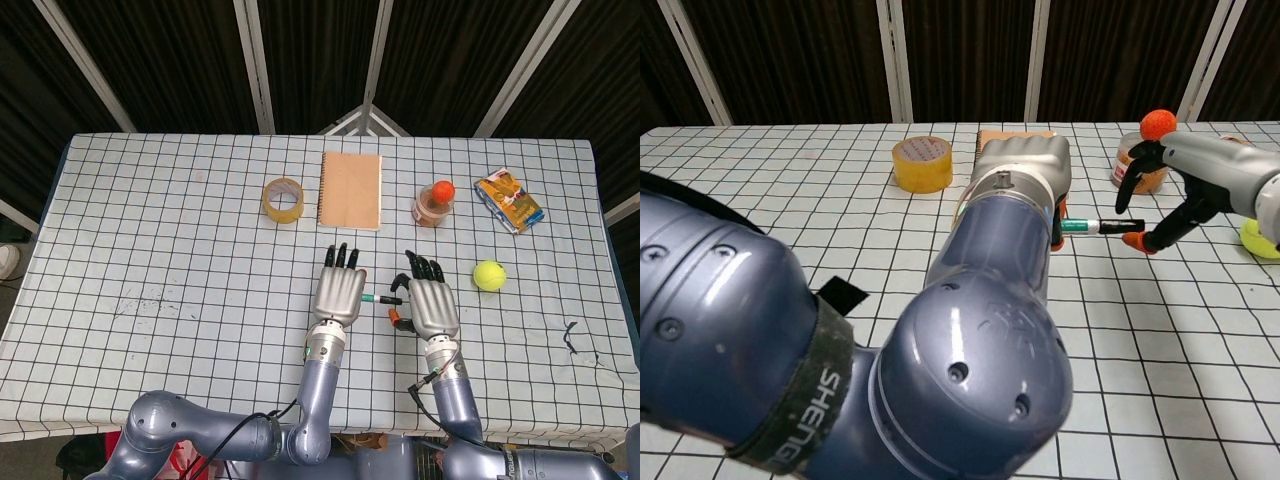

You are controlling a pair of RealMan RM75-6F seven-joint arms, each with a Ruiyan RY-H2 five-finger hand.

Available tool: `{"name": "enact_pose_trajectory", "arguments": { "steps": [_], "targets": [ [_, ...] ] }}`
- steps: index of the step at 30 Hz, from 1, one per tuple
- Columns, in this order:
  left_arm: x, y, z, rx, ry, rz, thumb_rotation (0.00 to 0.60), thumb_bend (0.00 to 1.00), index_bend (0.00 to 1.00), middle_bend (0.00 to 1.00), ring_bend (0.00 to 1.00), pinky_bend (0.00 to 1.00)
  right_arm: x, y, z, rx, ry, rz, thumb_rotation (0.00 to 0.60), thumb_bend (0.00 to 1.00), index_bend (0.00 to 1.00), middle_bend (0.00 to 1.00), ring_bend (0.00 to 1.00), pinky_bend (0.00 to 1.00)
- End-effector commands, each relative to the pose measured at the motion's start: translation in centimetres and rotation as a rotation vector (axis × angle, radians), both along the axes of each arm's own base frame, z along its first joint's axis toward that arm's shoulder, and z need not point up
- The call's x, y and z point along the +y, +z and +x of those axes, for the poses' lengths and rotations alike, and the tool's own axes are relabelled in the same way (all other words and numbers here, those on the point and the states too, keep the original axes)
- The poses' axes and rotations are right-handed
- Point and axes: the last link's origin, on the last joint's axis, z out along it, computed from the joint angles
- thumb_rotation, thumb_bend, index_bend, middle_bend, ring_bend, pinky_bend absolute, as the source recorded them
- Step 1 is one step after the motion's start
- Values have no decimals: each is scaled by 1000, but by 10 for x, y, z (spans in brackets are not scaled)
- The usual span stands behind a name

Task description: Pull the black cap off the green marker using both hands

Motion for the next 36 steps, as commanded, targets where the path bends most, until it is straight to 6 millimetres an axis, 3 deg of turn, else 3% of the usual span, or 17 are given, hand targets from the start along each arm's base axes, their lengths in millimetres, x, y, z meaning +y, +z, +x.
{"name": "enact_pose_trajectory", "arguments": {
  "steps": [1,20,36],
  "targets": [
    [0,0,0,-2,-2,2,600,497,591,110,0,0,-1,-2,0,3,-2,4,600,343,479,22,0,0],
    [-3,1,2,-21,-20,5,600,497,604,122,0,0,-4,-6,0,-2,-11,0,600,351,558,22,3,0],
    [-1,11,-8,-16,-13,16,600,497,605,123,0,0,-5,-6,-7,-14,-21,-17,600,391,698,53,50,0]
  ]
}}
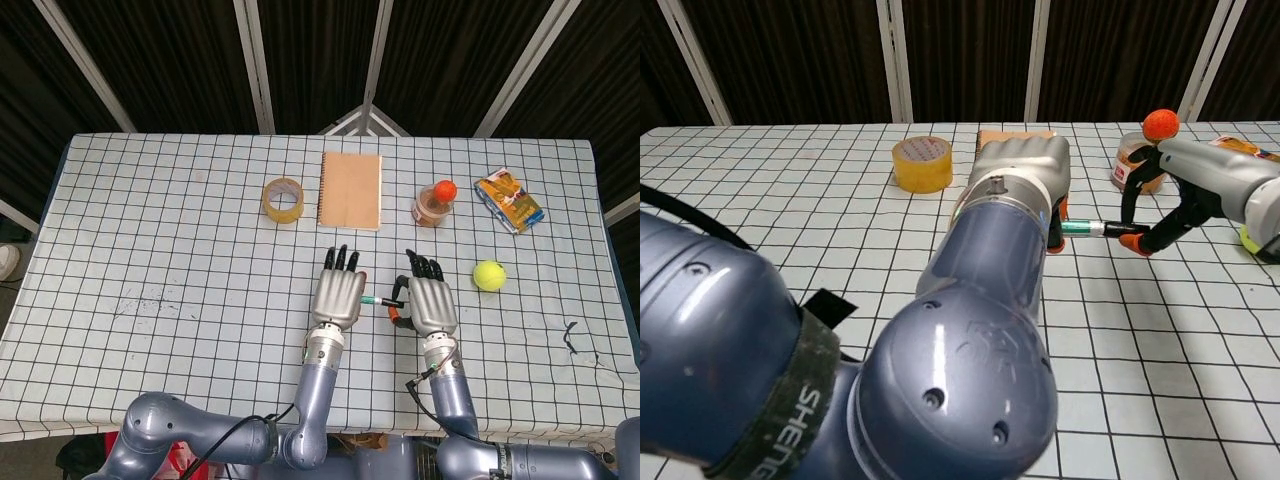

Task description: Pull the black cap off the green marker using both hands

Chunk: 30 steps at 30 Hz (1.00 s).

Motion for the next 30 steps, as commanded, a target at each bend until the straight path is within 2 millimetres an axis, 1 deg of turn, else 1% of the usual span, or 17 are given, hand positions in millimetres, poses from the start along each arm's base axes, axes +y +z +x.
{"name": "enact_pose_trajectory", "arguments": {
  "steps": [1,6,16,23,25,28,30],
  "targets": [
    [1,6,-4,5,1,9,600,497,605,123,0,0,0,0,-2,1,-3,1,600,391,698,53,50,0],
    [4,17,-14,14,8,28,600,497,605,123,0,0,0,3,-8,7,-12,-5,600,391,706,53,50,0],
    [13,57,-46,36,27,92,600,497,605,122,0,0,-1,10,-25,15,-32,-11,600,390,708,53,50,0],
    [13,90,-89,89,68,105,600,497,606,121,0,0,-7,1,-50,54,-62,10,600,403,708,52,50,0],
    [12,103,-106,106,86,105,600,497,606,121,0,0,-11,-5,-58,49,-79,17,600,404,708,52,50,0],
    [11,115,-124,119,90,100,600,496,606,122,0,0,-15,-11,-64,46,-89,22,600,403,708,52,50,0],
    [10,119,-135,124,92,88,600,496,606,123,0,0,-18,-14,-67,47,-93,22,600,403,708,52,50,0]
  ]
}}
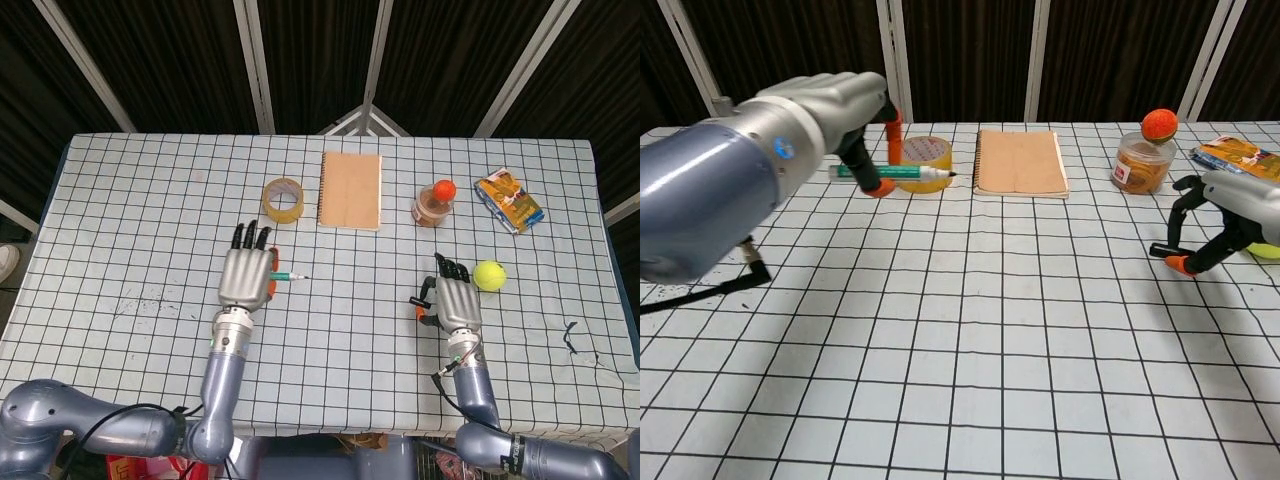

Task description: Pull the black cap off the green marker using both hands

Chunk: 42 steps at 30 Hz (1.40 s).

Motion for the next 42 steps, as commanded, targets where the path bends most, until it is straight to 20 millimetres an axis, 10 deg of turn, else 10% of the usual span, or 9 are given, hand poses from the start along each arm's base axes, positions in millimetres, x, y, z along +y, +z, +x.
{"name": "enact_pose_trajectory", "arguments": {
  "steps": [1,10,17,26,42],
  "targets": [
    [-4,9,-26,14,11,-26,600,496,606,123,0,0,-4,-9,-4,-11,-9,10,600,403,708,52,50,0],
    [2,-12,-52,22,4,-90,600,486,531,119,0,0,-10,-14,-1,31,-6,4,600,403,544,51,23,0],
    [8,-36,-51,-42,-18,-144,600,441,162,45,0,0,-11,-10,-2,62,-70,12,600,377,174,48,5,0],
    [7,-40,-54,-48,-16,-173,600,426,31,2,0,0,-10,3,-7,71,-104,5,600,329,120,33,0,0],
    [-47,125,-118,191,47,49,600,449,47,2,0,0,15,56,-32,198,15,-96,600,328,128,34,0,0]
  ]
}}
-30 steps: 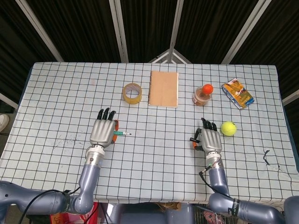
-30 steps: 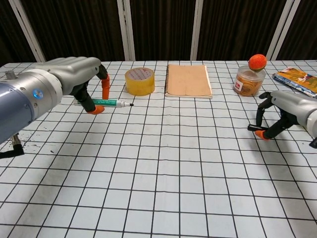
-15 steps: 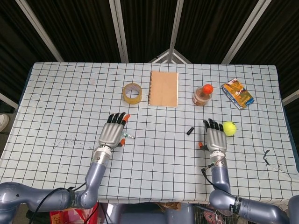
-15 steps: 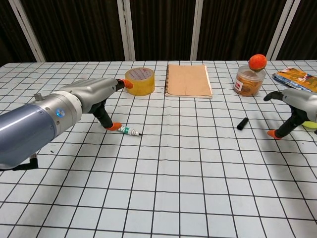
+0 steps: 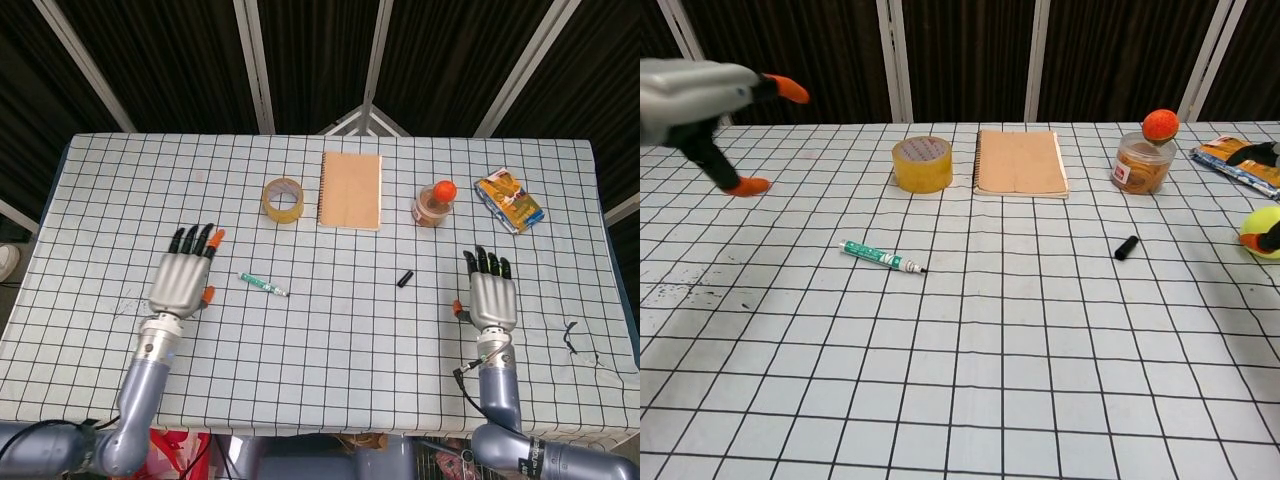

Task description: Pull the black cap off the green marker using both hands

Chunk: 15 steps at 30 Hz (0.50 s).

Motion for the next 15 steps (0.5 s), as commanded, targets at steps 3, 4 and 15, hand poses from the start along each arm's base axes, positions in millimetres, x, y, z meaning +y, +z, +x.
{"name": "enact_pose_trajectory", "arguments": {
  "steps": [3,4,15],
  "targets": [
    [-41,72,-59,27,51,104,600,449,47,2,0,0,19,18,-25,33,127,1,600,329,139,34,0,0],
    [-46,79,-68,14,47,114,600,449,46,3,0,0,24,21,-28,38,159,-2,600,329,142,34,0,0],
    [-96,116,-142,-51,30,170,600,449,46,2,0,0,63,66,-75,53,274,-20,600,329,144,34,0,0]
  ]
}}
